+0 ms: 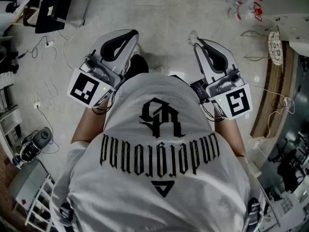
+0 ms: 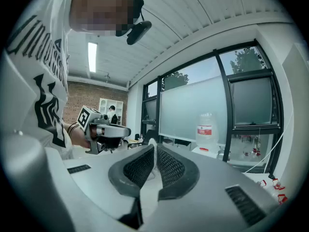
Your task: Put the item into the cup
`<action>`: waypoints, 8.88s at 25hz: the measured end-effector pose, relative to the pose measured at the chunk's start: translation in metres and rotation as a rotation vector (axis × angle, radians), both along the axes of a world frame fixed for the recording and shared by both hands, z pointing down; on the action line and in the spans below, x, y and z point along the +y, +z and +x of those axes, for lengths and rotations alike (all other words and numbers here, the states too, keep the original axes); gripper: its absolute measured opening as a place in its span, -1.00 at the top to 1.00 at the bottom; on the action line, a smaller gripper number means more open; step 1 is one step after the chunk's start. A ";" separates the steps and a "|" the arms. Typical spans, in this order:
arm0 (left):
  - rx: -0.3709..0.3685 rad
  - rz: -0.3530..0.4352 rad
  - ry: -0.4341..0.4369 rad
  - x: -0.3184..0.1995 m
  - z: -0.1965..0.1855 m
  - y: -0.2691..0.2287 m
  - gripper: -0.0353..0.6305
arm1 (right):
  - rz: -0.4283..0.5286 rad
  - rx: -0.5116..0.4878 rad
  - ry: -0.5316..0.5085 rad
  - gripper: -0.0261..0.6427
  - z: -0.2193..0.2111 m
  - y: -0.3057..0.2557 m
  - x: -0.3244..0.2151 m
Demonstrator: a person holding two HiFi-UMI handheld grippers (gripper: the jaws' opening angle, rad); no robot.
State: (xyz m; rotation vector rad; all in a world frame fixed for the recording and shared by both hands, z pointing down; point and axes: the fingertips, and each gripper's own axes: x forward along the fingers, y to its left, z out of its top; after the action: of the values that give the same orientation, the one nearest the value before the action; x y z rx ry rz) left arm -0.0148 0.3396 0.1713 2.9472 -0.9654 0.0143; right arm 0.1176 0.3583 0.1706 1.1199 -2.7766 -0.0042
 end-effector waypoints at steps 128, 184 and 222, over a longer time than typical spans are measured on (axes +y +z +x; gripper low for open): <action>-0.064 -0.215 -0.014 -0.538 -0.017 0.088 0.85 | -0.229 0.116 -0.066 0.84 -0.047 0.124 -0.550; -0.182 -0.422 0.027 -0.691 -0.028 0.465 0.85 | -0.545 0.122 0.097 0.84 -0.104 0.505 -0.721; -0.199 -0.476 0.019 -0.709 -0.019 0.527 0.85 | -0.548 0.189 0.198 0.73 -0.122 0.593 -0.783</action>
State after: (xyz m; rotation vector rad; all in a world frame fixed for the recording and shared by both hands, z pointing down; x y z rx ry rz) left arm -0.0338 -0.3695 0.6986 2.5450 -0.8138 0.4759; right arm -0.0043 -0.4244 0.7632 1.1550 -2.2759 0.5979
